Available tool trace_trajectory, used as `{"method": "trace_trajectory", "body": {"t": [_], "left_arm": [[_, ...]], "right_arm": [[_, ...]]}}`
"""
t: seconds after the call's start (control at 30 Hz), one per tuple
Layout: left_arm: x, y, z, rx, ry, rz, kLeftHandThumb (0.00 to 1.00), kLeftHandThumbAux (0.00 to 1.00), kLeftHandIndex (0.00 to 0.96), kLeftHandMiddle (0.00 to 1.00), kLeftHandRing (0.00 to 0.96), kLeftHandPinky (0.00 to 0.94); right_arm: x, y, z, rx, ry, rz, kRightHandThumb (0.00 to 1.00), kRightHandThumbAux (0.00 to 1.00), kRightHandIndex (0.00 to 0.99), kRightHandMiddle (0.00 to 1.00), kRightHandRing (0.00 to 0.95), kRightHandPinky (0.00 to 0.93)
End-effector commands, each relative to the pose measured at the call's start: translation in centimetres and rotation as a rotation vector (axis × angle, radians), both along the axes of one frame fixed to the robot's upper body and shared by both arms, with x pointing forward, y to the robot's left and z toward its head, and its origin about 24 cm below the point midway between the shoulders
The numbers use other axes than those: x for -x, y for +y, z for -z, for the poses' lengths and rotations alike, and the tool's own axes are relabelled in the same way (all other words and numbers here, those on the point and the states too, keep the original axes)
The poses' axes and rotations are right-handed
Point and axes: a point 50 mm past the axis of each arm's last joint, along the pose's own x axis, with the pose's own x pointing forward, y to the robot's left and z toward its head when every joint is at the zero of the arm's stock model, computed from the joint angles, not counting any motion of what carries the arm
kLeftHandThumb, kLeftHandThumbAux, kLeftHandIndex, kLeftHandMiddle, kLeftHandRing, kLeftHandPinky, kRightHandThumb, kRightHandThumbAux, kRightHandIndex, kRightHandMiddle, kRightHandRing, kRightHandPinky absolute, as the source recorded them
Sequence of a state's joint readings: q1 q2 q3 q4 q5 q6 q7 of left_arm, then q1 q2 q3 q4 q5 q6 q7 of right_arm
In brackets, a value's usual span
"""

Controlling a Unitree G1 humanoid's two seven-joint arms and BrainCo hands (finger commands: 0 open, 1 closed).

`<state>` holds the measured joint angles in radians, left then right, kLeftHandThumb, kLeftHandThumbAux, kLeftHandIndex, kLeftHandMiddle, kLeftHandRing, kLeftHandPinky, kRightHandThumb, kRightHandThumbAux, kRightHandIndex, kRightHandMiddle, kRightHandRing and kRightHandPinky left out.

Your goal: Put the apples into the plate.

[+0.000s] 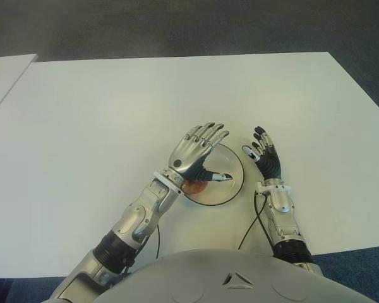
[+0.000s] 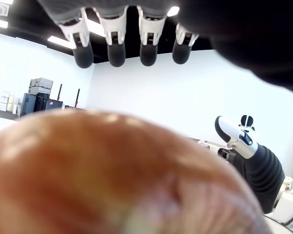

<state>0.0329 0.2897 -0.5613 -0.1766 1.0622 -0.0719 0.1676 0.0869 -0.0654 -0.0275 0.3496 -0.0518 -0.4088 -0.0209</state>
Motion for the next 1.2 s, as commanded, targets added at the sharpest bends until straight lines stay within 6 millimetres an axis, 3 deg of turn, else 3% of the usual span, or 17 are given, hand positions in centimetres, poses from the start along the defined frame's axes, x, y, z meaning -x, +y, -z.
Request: {"method": "trace_trajectory", "body": {"t": [0.03, 0.23, 0.4, 0.63, 0.87, 1.2], "left_arm": [[0.1, 0.4, 0.5, -0.024, 0.017, -0.024, 0.034, 0.295, 0.0, 0.0, 0.0, 0.0], [-0.3, 1.4, 0.6, 0.071, 0.074, -0.124, 0.048, 0.307, 0.0, 0.0, 0.0, 0.0], [-1.1, 4.2, 2.2, 0.468, 0.213, -0.291, 0.059, 0.326, 0.0, 0.0, 0.0, 0.0], [-0.3, 5.6, 3.8, 0.735, 0.27, -0.389, 0.033, 0.372, 0.0, 0.0, 0.0, 0.0], [1.0, 7.6, 5.9, 0.826, 0.29, -0.471, 0.004, 0.406, 0.0, 0.0, 0.0, 0.0], [3.5, 9.3, 8.2, 0.787, 0.275, -0.521, 0.0, 0.433, 0.01, 0.0, 0.0, 0.0]], "right_arm": [[1.8, -0.2, 2.3, -0.011, 0.124, 0.018, 0.102, 0.537, 0.0, 0.0, 0.0, 0.0], [1.8, -0.1, 2.4, -0.03, 0.13, 0.021, 0.108, 0.537, 0.0, 0.0, 0.0, 0.0], [1.7, -0.1, 2.7, -0.075, 0.144, 0.03, 0.12, 0.561, 0.0, 0.0, 0.0, 0.0], [1.8, -0.1, 2.7, -0.109, 0.147, 0.031, 0.136, 0.604, 0.0, 0.0, 0.0, 0.0], [1.8, -0.2, 2.5, -0.105, 0.136, 0.026, 0.141, 0.636, 0.0, 0.0, 0.0, 0.0], [1.8, -0.6, 2.3, -0.088, 0.13, 0.018, 0.143, 0.658, 0.0, 0.0, 0.0, 0.0]]}}
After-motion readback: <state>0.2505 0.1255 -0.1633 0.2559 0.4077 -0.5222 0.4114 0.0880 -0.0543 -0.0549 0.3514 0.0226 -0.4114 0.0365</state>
